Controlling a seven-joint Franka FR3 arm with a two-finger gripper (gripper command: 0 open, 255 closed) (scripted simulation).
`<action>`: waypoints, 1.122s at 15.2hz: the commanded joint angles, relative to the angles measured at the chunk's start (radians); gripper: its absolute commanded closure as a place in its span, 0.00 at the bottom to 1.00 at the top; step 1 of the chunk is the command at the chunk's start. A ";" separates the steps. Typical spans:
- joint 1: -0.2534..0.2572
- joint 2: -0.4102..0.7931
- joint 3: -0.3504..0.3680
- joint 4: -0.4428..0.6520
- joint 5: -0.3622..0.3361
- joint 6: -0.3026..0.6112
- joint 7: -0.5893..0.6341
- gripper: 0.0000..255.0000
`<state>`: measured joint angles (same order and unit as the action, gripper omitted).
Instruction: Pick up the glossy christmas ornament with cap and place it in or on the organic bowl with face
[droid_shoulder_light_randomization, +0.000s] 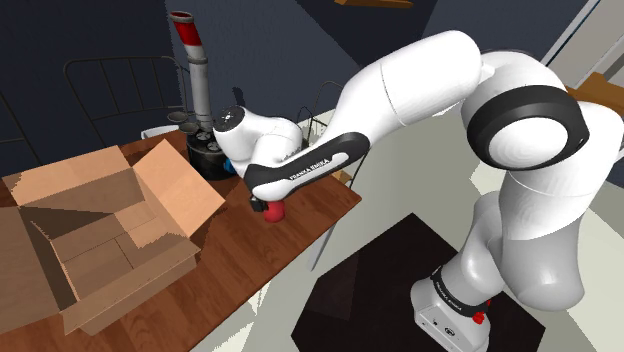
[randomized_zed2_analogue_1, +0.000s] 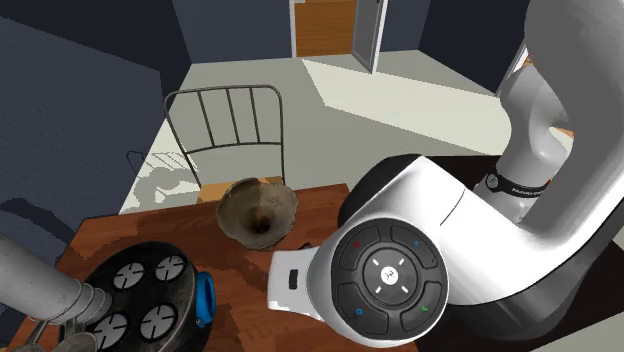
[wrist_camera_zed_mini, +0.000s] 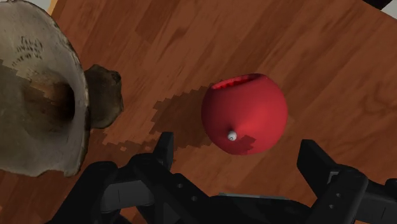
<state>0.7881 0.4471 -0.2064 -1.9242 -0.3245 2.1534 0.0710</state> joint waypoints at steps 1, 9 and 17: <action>-0.005 0.019 -0.004 -0.009 -0.004 0.026 0.006 0.00; -0.005 0.018 -0.004 -0.009 -0.004 0.026 0.006 0.00; -0.005 0.018 -0.004 -0.009 -0.004 0.026 0.006 1.00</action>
<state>0.7834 0.4654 -0.2100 -1.9328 -0.3286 2.1794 0.0769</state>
